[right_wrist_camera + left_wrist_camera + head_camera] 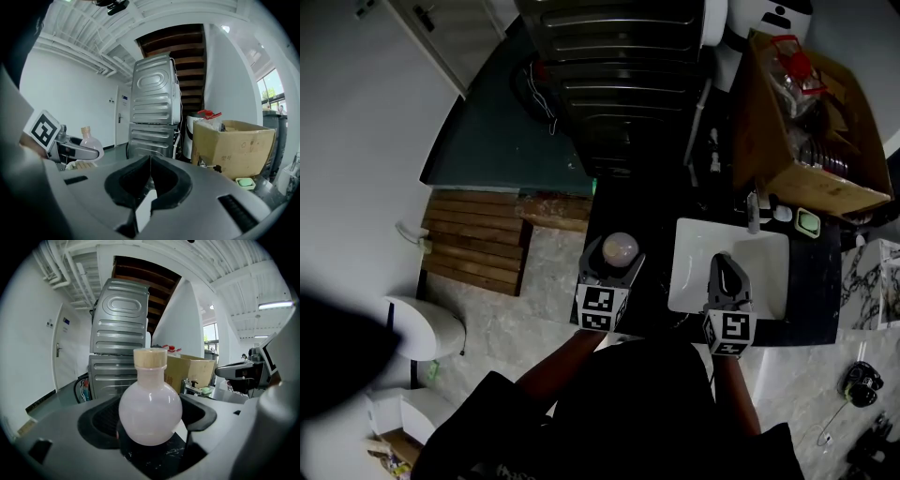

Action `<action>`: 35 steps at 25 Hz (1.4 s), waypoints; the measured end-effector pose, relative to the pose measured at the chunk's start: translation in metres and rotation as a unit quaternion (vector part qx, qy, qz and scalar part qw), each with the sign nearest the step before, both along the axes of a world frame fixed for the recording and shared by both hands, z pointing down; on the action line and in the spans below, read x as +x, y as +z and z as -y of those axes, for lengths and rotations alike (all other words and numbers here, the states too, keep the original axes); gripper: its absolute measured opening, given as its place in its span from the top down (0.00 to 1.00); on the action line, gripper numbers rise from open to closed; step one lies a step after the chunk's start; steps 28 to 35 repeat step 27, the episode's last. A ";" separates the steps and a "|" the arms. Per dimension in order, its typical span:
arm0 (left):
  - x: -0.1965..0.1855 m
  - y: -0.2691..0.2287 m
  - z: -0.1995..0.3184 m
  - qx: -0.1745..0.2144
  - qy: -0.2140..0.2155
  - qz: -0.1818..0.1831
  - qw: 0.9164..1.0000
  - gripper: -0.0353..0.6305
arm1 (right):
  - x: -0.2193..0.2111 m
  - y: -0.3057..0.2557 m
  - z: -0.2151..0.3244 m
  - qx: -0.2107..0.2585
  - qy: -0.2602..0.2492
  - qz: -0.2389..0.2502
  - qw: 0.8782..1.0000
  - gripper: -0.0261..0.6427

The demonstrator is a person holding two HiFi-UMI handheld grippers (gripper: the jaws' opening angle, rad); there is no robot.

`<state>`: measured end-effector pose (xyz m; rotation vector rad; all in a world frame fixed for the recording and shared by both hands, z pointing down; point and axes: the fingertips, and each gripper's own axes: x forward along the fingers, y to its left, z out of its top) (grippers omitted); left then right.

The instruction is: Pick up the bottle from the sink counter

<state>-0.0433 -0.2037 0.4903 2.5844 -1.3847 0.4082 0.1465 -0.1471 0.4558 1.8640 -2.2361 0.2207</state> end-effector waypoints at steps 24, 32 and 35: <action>0.006 0.004 0.027 -0.004 -0.014 -0.004 1.000 0.38 | 0.018 -0.001 0.020 0.017 0.014 0.012 1.000 0.91; 0.008 0.004 0.032 -0.003 -0.013 -0.002 1.000 0.38 | 0.019 -0.001 0.023 0.016 0.014 0.013 1.000 0.90; 0.008 0.004 0.032 -0.003 -0.013 -0.002 1.000 0.38 | 0.019 -0.001 0.023 0.016 0.014 0.013 1.000 0.90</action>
